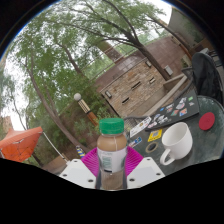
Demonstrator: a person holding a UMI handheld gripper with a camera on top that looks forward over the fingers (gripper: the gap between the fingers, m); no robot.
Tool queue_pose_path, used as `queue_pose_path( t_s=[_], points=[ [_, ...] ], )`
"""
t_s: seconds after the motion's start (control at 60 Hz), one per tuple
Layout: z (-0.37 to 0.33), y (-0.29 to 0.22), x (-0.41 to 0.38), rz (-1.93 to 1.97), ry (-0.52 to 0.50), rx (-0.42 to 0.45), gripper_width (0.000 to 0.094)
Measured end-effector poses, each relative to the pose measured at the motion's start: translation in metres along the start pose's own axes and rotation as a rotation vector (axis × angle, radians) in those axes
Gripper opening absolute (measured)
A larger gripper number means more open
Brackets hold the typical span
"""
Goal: Pour water
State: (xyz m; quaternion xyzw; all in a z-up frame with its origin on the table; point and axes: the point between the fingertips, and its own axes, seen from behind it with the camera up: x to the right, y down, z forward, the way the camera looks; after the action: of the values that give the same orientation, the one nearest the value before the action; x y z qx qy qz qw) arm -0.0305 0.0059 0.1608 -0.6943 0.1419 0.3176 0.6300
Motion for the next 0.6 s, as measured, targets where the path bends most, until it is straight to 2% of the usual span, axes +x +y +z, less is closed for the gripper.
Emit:
queue_pose_path(
  t_s=[0.167, 0.35, 0.6],
  points=[
    [0.024, -0.034, 0.022, 0.729, -0.055, 0.023, 0.0298],
    [0.029, -0.042, 0.057, 1.312, -0.071, 0.041, 0.0296],
    [0.012, -0.055, 0.046, 1.555, -0.094, 0.052, 0.0296]
  ],
)
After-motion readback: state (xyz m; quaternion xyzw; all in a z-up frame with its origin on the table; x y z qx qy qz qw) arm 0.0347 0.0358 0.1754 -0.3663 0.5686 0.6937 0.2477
